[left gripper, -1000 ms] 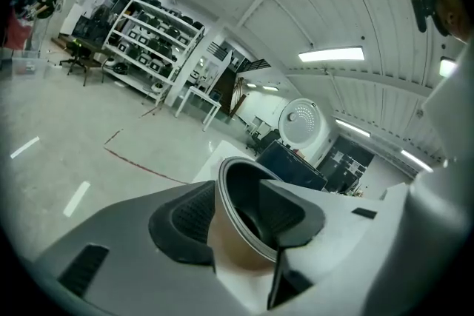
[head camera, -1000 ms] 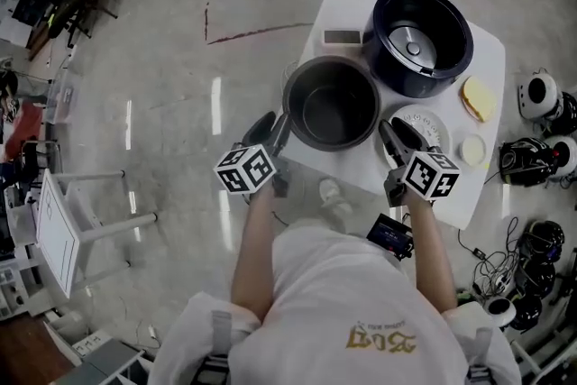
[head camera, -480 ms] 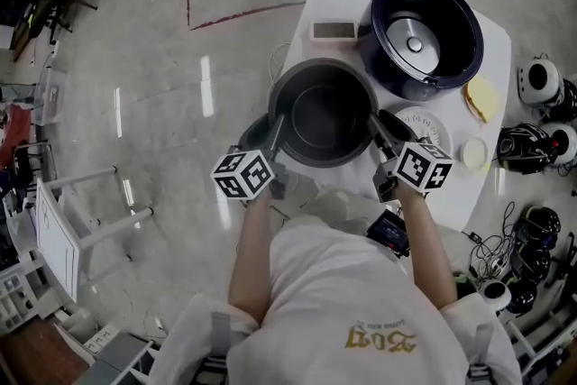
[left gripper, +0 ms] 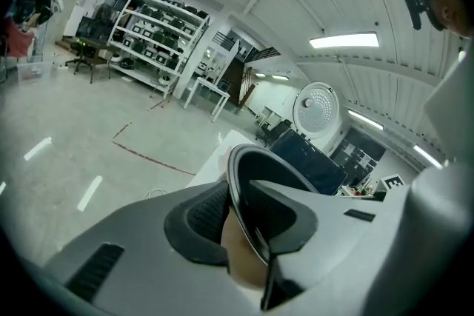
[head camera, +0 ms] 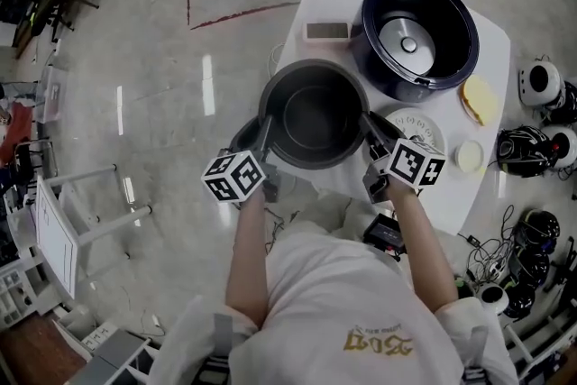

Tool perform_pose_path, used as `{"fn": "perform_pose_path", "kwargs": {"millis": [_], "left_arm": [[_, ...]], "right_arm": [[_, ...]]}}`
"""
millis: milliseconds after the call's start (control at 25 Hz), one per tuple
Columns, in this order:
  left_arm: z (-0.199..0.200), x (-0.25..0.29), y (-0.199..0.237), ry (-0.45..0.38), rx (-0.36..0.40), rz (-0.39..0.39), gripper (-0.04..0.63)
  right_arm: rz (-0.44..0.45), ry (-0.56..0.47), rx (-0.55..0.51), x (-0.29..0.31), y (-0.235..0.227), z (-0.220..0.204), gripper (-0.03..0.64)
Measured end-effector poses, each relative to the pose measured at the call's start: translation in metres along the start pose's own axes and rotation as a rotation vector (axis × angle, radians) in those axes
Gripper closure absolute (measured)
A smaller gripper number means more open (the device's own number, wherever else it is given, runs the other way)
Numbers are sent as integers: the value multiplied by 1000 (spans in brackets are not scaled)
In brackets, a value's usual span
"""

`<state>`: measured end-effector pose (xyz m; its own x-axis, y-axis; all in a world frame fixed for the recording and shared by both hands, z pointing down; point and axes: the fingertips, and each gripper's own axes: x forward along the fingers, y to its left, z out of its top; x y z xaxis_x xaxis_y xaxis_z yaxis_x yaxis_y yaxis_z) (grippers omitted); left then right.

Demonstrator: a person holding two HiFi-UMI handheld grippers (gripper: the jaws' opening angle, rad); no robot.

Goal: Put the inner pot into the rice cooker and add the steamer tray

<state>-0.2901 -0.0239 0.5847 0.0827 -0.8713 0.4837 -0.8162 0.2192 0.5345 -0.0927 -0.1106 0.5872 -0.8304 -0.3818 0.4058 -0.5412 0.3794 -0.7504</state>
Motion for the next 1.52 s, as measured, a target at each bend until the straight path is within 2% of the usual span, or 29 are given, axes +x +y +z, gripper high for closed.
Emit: {"fn": "perform_pose_path", "kwargs": {"millis": [280,720,1120,1360,1520], "left_arm": [[-9,-19,-12,-53,-45,57,510],[-10,-73,-46,-164,-89,66,515],[40,-110,-85,-290,-60,5,515],[72,-115,-112,-333,-38,-52,515],[84,-107,-130,-339,-21,-91,517]], "right_arm": [[48,45,25,-13,2,3,571],[179,38,22,-60,39,6,575],[334,-43,-15,-93,100,48,578],[377,-113,-41,-112,125,80,578],[374,-156,-41,-127,124,94,578]]}}
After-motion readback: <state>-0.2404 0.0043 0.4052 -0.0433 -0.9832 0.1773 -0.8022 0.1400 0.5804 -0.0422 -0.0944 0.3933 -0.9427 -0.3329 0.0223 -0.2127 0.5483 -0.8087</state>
